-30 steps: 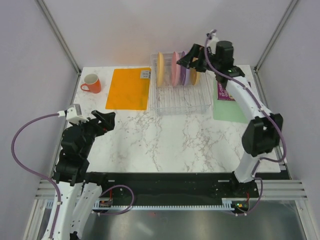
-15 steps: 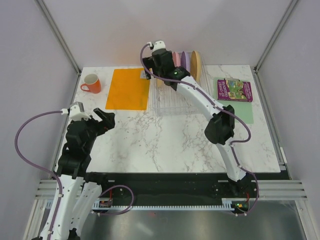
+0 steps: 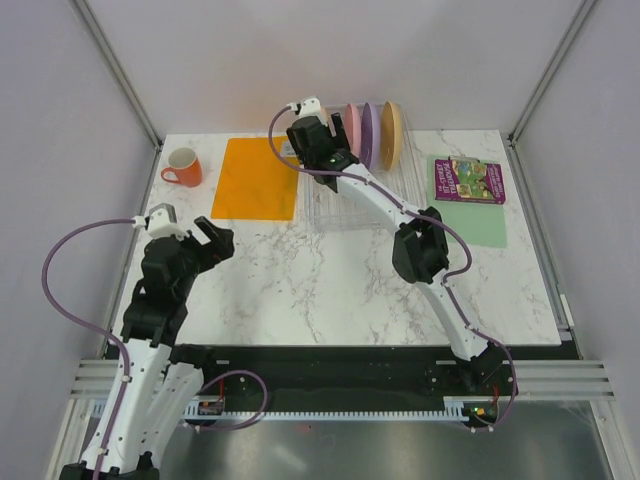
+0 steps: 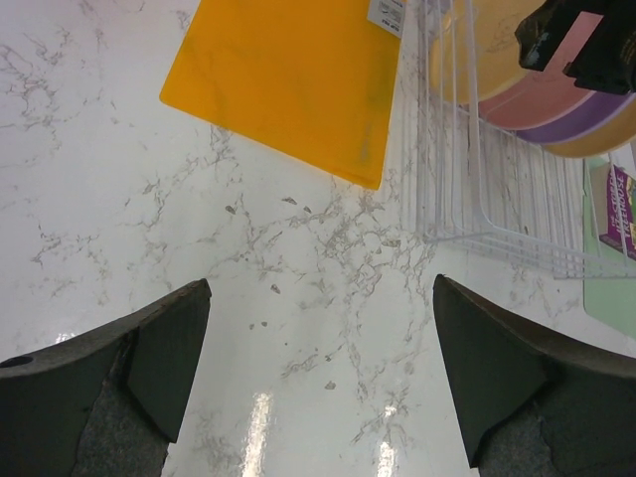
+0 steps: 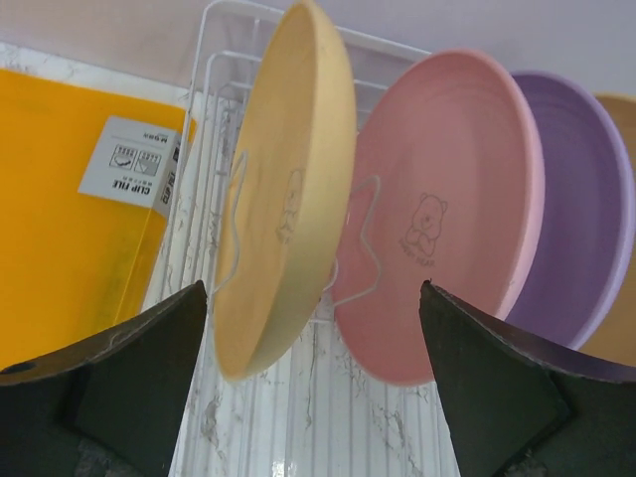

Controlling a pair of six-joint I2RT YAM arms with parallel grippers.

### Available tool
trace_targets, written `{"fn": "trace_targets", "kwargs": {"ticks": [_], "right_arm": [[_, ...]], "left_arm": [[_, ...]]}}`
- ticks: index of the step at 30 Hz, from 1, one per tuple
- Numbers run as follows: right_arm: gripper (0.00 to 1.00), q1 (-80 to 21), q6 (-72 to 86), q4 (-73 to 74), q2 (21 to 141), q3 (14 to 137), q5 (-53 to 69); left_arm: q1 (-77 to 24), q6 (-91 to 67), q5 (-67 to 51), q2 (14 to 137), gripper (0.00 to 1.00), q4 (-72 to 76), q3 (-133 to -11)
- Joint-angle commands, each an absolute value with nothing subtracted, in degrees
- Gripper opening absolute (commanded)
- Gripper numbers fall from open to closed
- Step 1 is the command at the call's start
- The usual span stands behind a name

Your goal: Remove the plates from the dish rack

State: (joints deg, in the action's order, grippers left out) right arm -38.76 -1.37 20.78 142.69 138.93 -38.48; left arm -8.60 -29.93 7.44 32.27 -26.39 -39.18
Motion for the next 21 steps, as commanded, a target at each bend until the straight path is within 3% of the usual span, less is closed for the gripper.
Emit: {"fn": "trace_targets", "kwargs": {"ticks": [1,5,6,7,9,10,14,15,18,21], "right_arm": [[0.92,-37.01,-1.15,13.72,142.91,141.86,-38.50],[0.76,-35.78,1.04,12.48,143.88,142.12,-34.30],[0.66,-35.51,1.75,12.39,144.05,142.21,-33.15],[0.49,-34.81,3.15,12.13,144.23,141.77,-32.18],[0.30,-34.37,3.95,11.69,144.32,141.77,-29.46],[0.24,-34.10,3.96,11.34,144.32,141.33,-28.92],[0.14,-34.10,2.38,9.93,143.88,141.15,-28.47],[0.07,-34.19,1.76,8.80,143.53,140.89,-29.00],[0.00,-35.85,-4.90,4.25,141.95,139.14,-34.96],[0.00,-38.75,-14.65,-3.73,141.15,137.73,-44.45]], "left_arm": [[-8.53,-31.38,7.82,33.13,1.00,-23.21,-37.97],[-8.53,-31.38,7.21,34.27,1.00,-22.68,-37.27],[-8.53,-31.46,7.03,34.45,1.00,-22.41,-37.00],[-8.53,-31.46,7.03,34.63,1.00,-22.33,-36.91],[-8.53,-31.55,6.77,34.89,0.99,-21.89,-36.65],[-8.53,-31.47,6.77,35.07,0.99,-21.80,-36.56],[-8.53,-31.38,6.85,35.07,0.99,-21.71,-36.47],[-8.53,-31.46,6.68,35.07,0.99,-21.71,-36.39],[-8.53,-31.73,6.68,35.16,0.97,-21.62,-36.12],[-8.53,-32.08,6.85,35.33,0.96,-21.62,-35.60]]}}
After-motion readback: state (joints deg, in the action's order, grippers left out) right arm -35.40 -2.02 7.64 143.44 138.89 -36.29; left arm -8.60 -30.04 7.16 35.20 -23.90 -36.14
